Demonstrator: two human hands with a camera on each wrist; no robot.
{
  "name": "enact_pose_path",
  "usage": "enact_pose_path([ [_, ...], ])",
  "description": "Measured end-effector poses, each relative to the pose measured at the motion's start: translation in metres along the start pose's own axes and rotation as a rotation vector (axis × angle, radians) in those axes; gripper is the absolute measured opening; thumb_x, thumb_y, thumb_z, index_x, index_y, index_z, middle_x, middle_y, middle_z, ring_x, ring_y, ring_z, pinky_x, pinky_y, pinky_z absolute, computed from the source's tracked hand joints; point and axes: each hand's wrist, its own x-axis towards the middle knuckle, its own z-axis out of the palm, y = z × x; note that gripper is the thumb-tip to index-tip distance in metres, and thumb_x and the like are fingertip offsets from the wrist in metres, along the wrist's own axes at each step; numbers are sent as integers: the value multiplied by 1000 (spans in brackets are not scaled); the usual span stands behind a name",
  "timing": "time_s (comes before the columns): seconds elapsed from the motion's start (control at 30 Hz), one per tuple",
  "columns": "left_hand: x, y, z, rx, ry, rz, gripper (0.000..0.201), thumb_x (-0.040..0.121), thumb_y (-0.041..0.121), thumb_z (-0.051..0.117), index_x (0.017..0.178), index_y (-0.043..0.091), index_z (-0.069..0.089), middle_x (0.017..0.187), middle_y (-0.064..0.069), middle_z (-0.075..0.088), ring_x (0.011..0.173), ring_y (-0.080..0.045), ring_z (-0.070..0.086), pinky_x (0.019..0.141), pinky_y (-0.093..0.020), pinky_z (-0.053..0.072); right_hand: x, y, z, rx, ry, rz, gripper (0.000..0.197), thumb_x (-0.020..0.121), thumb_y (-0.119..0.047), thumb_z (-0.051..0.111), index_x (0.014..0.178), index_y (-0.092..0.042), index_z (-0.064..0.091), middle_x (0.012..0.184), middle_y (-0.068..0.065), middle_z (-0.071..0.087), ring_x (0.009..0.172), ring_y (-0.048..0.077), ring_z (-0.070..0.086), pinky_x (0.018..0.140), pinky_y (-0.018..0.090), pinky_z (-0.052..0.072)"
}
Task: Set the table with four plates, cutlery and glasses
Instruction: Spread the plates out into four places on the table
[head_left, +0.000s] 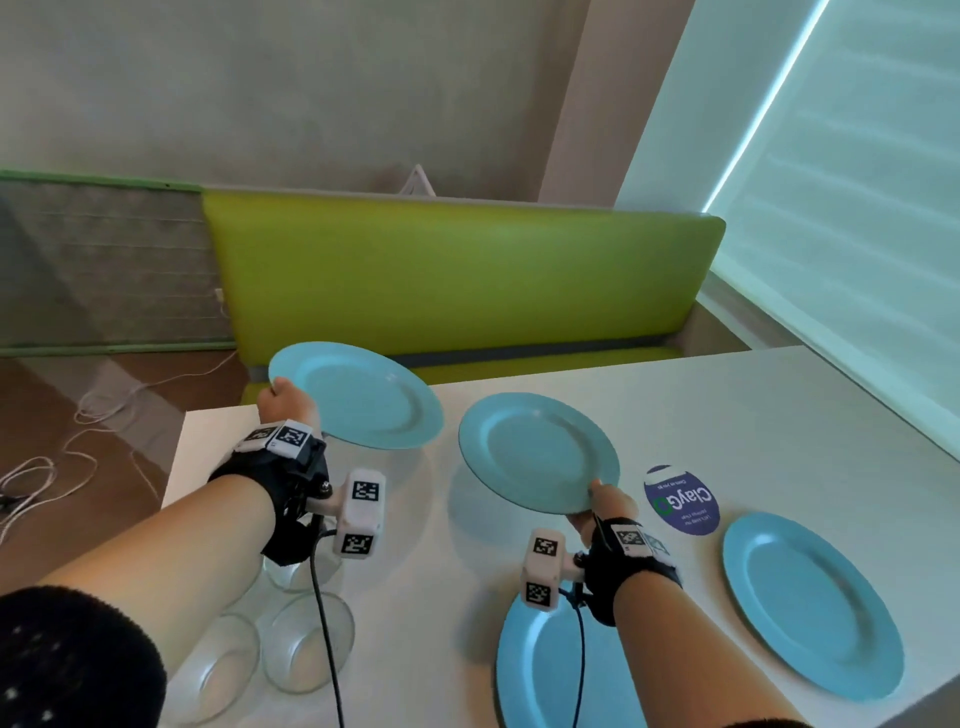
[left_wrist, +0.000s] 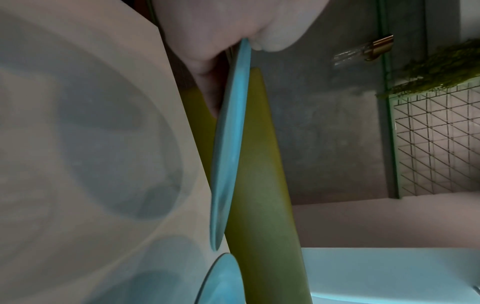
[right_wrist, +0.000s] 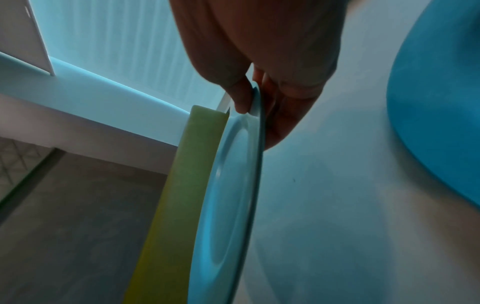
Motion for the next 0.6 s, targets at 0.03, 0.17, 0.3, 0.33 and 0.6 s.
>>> enact_pose_path([
  [0.03,6,-2,0,-7,8,-10,52,101,31,24,140,1,38,143,-23,44,129,-39,45,108,-45,37,2,3,4,-2,11,10,39,98,-7,41,136,3,39,131,22,50,123,37,50,96,41,46],
  [0.17,12,-3,1,39,24,-3,51,103,28,22,141,-2,35,146,-24,40,133,-38,40,107,-40,33,6,12,19,-23,86,16,15,93,2,44,105,6,53,71,14,52,95,36,56,97,57,42],
  [0.3,18,1,6,48,22,16,51,103,29,23,140,-2,37,144,-24,42,131,-39,42,106,-41,35,18,20,30,-55,131,-4,11,87,1,51,86,11,56,67,16,55,84,35,59,86,53,50],
  [0.33,22,1,8,41,17,13,51,102,31,23,139,-2,38,143,-24,43,130,-39,43,106,-42,37,27,23,32,-63,137,-14,10,85,0,54,83,9,58,70,17,58,86,40,62,87,56,51],
  [0.6,37,-4,24,-84,-58,-3,52,98,39,25,135,9,44,135,-19,51,121,-38,52,102,-52,43,47,33,49,-89,122,15,8,83,-2,56,78,3,58,89,21,62,82,35,61,85,55,51],
])
